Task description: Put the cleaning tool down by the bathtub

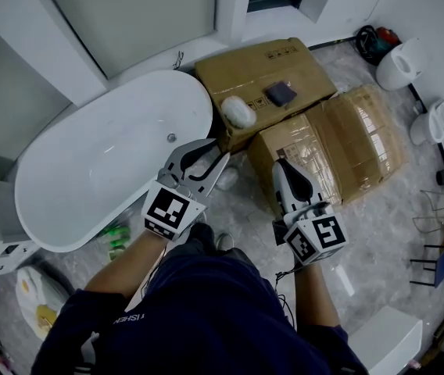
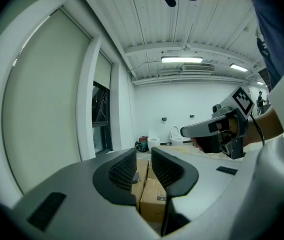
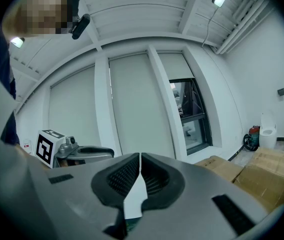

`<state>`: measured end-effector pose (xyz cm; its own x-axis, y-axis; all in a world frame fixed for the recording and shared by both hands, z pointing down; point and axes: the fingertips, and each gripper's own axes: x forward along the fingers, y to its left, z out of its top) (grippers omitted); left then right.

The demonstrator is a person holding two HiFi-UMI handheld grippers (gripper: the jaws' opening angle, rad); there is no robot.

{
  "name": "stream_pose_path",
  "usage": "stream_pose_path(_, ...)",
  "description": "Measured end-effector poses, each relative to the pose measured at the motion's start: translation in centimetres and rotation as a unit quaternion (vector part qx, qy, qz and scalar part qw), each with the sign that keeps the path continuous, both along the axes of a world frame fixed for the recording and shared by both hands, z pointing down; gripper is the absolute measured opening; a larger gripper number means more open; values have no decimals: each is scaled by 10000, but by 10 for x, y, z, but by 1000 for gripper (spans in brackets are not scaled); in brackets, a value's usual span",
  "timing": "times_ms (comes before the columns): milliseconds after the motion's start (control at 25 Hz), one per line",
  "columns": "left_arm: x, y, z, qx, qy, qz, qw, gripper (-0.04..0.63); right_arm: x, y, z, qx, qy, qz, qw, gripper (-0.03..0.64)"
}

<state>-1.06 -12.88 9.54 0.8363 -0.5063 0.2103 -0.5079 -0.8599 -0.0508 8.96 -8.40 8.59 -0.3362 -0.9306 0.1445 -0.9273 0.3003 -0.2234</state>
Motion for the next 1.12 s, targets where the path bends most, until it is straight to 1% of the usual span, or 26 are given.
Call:
stream_pose_path(400,4,-1,-5,22,19,-41,10000,70,0,-3,-4,44,-22,-115,9999,15)
stream_pose_path(1120,9,-1,-9,30,39,-12,10000,43,1,-6,-5,62,-127,-161,9998,15)
